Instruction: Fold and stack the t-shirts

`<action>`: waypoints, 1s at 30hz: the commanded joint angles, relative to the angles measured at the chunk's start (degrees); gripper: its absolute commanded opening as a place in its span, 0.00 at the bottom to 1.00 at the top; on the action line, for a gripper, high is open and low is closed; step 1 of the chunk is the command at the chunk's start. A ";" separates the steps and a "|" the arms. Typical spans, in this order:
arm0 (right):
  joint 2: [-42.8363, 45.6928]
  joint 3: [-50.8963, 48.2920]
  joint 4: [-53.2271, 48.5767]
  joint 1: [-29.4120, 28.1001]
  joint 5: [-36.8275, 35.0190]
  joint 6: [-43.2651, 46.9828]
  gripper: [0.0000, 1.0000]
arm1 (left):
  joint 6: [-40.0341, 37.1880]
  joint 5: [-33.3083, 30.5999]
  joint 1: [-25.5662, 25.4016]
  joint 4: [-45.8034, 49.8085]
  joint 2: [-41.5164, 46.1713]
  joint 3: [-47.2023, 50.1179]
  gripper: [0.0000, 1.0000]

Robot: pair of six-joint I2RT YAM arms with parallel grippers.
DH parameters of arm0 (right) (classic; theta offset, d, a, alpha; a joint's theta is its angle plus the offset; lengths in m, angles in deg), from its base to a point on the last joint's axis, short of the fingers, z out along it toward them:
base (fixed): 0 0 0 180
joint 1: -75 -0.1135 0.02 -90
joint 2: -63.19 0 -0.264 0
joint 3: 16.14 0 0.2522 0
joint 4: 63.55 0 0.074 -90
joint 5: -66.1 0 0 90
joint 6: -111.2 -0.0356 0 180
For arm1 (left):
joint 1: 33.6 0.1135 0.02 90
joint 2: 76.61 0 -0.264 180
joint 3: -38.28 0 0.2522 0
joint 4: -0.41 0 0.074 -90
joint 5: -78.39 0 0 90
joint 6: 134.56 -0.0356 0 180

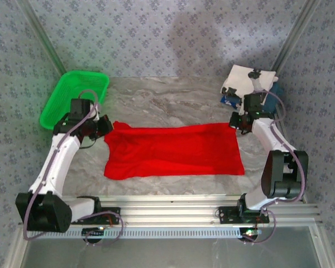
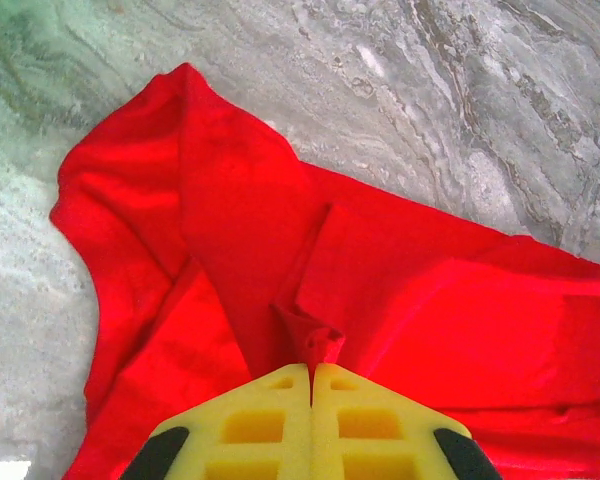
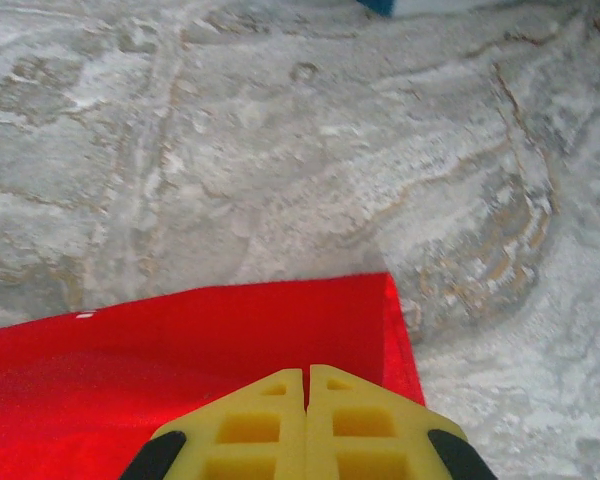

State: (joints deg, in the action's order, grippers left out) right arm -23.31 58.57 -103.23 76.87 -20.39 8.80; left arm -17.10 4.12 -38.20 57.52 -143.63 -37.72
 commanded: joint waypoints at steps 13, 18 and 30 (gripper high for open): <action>4.41 -8.52 -0.95 2.54 1.46 -2.29 0.01 | 7.93 -2.32 0.00 5.32 14.41 13.64 0.01; 4.65 -10.53 -0.69 2.66 1.05 -2.97 0.03 | 9.26 -2.33 -0.30 5.69 15.90 16.91 0.01; 4.27 -14.39 0.52 2.61 -0.12 -5.08 0.04 | 13.60 -3.12 -1.84 5.26 20.12 24.70 0.02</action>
State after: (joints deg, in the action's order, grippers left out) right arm -19.92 44.62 -103.07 79.12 -19.23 5.08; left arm -5.38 2.02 -39.36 62.20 -124.33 -13.79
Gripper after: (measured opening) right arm 0.064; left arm 0.041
